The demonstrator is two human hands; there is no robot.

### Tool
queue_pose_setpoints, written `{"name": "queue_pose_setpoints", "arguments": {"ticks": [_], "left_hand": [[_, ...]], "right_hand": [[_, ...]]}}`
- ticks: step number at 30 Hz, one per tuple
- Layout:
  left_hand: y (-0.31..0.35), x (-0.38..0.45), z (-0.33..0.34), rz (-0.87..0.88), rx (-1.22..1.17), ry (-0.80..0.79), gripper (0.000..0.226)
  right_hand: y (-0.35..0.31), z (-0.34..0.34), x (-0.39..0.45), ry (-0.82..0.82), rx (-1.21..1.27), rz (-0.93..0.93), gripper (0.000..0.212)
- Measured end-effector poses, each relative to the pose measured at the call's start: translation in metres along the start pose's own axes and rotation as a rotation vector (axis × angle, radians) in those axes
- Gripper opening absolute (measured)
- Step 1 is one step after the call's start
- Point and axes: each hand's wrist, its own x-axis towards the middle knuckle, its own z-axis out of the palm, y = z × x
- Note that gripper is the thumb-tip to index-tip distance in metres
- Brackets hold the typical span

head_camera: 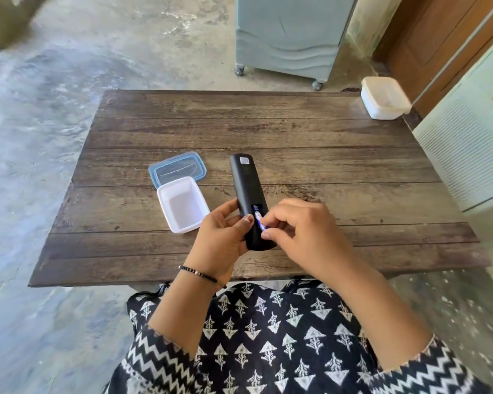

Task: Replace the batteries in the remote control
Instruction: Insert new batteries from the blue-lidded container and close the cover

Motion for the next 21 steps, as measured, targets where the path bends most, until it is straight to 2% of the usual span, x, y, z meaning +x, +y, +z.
{"name": "queue_pose_setpoints", "arguments": {"ticks": [7, 11, 21], "left_hand": [[-0.003, -0.003, 0.007, 0.043, -0.031, 0.033, 0.026], [-0.005, -0.005, 0.007, 0.053, -0.02, 0.026, 0.026], [-0.013, -0.01, 0.012, 0.029, -0.003, 0.029, 0.028]], "right_hand": [[-0.001, 0.011, -0.016, 0.125, -0.048, -0.06, 0.012], [-0.003, 0.011, -0.019, 0.163, -0.034, -0.03, 0.004], [-0.003, 0.015, -0.014, 0.148, -0.066, 0.129, 0.008]]}}
